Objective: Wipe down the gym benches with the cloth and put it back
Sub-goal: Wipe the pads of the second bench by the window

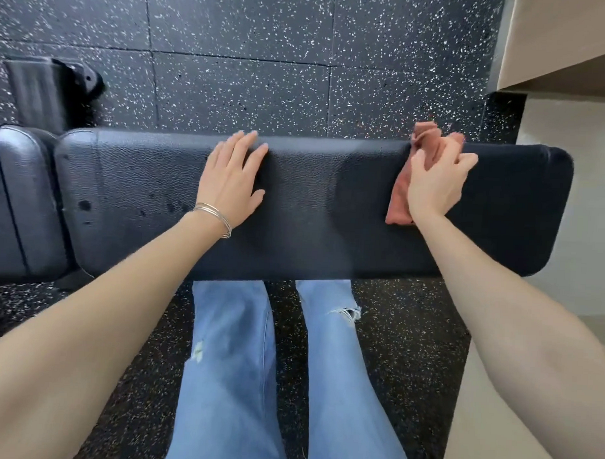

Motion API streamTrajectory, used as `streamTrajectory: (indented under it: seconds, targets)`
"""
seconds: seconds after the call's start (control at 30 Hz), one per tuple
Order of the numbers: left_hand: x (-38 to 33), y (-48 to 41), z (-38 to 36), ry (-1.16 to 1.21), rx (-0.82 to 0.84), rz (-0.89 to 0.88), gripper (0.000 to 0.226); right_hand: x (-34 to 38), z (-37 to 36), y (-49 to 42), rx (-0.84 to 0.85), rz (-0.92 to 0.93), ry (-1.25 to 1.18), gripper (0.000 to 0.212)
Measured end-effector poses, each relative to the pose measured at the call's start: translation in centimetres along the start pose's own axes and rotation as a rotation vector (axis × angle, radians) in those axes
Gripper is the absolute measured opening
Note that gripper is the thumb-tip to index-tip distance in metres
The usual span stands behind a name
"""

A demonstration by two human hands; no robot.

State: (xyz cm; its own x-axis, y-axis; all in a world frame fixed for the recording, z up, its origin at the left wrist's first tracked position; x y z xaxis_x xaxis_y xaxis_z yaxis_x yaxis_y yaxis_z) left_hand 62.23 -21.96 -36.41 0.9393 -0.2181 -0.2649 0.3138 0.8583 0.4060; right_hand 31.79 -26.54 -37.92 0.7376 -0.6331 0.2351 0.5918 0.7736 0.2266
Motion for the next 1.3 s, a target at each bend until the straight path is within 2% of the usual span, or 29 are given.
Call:
streamTrajectory:
  seconds: [0.1, 0.3, 0.4, 0.5, 0.53, 0.67, 0.8, 0.87, 1.0, 1.07, 1.23, 1.3]
  targets:
    - [4.1, 0.6, 0.6, -0.013, -0.004, 0.025, 0.072, 4.5, -2.1, 1.5, 0.006, -0.055, 0.042, 0.038]
    - [11.4, 2.8, 1.0, -0.035, 0.063, 0.115, 0.072, 15.6, -7.3, 12.1, 0.147, 0.316, 0.125, 0.034]
    - [13.5, 3.4, 1.2, -0.032, 0.083, 0.094, 0.071, 17.0, -8.2, 14.4, 0.197, 0.399, 0.097, 0.033]
    - [14.7, 3.5, 1.4, -0.019, 0.098, 0.044, 0.070, 14.5, -7.0, 12.1, 0.210, 0.474, 0.095, 0.034]
    - [14.9, 3.4, 1.5, -0.011, 0.099, 0.034, 0.070, 13.1, -6.3, 10.9, 0.186, 0.425, 0.097, 0.036]
    - [15.0, 3.0, 1.4, -0.001, 0.127, 0.017, 0.071, 7.6, -3.6, 6.5, 0.021, -0.049, 0.040, 0.044]
    - [15.2, 2.9, 0.8, 0.002, 0.108, 0.014, 0.072, 8.9, -4.4, 7.0, -0.043, -0.189, 0.083, 0.052]
    - [15.4, 3.0, 0.8, 0.013, 0.099, 0.002, 0.073, 12.5, -6.0, 9.3, -0.040, -0.136, 0.101, 0.048]
    - [16.0, 3.3, 1.1, 0.026, 0.111, -0.024, 0.073, 19.1, -8.9, 16.6, 0.065, 0.150, 0.126, 0.036]
    - [16.8, 3.9, 1.4, 0.022, 0.118, 0.005, 0.074, 20.4, -9.5, 19.2, 0.131, 0.224, 0.078, 0.033]
    - [17.6, 4.8, 1.7, -0.013, 0.115, 0.010, 0.075, 16.6, -7.4, 16.8, 0.223, 0.441, 0.100, 0.034]
    - [17.1, 4.8, 1.5, -0.010, 0.108, 0.045, 0.076, 12.8, -6.0, 14.5, 0.160, 0.358, 0.111, 0.034]
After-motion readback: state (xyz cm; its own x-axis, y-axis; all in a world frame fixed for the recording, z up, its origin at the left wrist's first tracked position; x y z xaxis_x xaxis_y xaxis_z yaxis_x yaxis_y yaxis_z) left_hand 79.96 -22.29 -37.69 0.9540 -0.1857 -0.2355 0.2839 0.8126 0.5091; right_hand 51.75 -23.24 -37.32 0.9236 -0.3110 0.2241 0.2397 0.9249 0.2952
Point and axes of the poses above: each hand's wrist, its own y-axis away from the middle knuckle, its own z-axis out of the back of the hand, x = y × z, the point moved 1 cm from there along -y, towards the middle knuckle, and after that the axes turned 6 degrees about -z, right-handed, at the moved point
